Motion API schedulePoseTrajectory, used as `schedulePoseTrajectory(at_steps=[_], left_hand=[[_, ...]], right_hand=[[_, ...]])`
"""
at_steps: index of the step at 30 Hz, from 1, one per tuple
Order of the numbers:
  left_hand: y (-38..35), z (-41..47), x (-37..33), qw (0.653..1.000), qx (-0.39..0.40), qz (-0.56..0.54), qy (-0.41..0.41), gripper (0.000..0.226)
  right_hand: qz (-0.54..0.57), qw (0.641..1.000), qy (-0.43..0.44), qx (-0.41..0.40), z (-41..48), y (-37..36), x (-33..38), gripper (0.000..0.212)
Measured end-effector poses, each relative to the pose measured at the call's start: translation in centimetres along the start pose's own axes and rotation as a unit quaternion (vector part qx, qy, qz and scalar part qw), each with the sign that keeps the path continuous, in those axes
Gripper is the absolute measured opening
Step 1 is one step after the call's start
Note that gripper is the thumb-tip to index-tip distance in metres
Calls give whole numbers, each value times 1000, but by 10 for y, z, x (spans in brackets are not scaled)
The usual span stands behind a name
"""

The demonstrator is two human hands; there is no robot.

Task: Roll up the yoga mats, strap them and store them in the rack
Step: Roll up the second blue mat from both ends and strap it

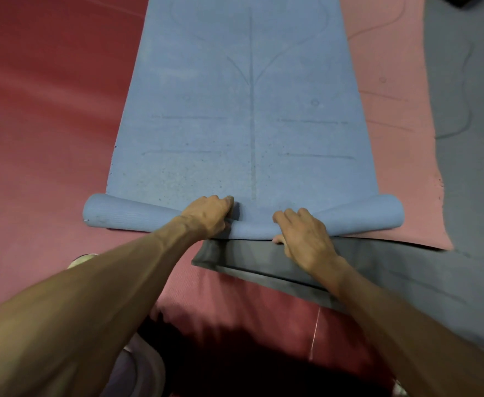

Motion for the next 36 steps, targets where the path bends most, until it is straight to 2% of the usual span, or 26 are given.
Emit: schedulePoseTrajectory(at_steps=[3,5,9,14,17,20,25,30,32,34,36], left_hand=[[0,-4,7,997,-57,-53,-18,11],[0,-9,10,993,-94,-69,-18,3],[14,-13,0,986,-164,36,-20,18],[10,-32,-2,974,-215,36,-56,28],[5,-30,-2,985,-152,46,-69,41],[12,-21,-2,990,-118,61,-47,38],[24,-6,-4,994,-81,63,-33,26],[32,12,0,997,-34,67,-13,33],[36,18,1,998,-22,52,-14,32],[38,24,3,999,-11,37,-10,30],[38,29,6,1000,-2,25,-2,28]], right_hand=[[8,1000,-17,6,5,0,0,29],[6,998,-36,46,13,-2,-4,19],[54,993,-69,74,24,-2,-18,18],[94,985,-92,109,34,-7,-27,16],[116,976,-111,148,42,-12,-35,14],[126,972,-121,154,44,-13,-37,15],[153,978,-100,101,41,-6,-34,7],[61,998,-16,-12,36,10,-25,13],[25,1000,2,-8,32,11,-23,27],[-22,999,26,21,26,8,-19,53],[-36,998,24,40,22,3,-17,63]])
Point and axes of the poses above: each hand's wrist, its own z-axis towards the middle knuckle, its own y-axis out of the back of the hand, x = y × z, the point moved 9 cm from there along z, towards the middle knuckle
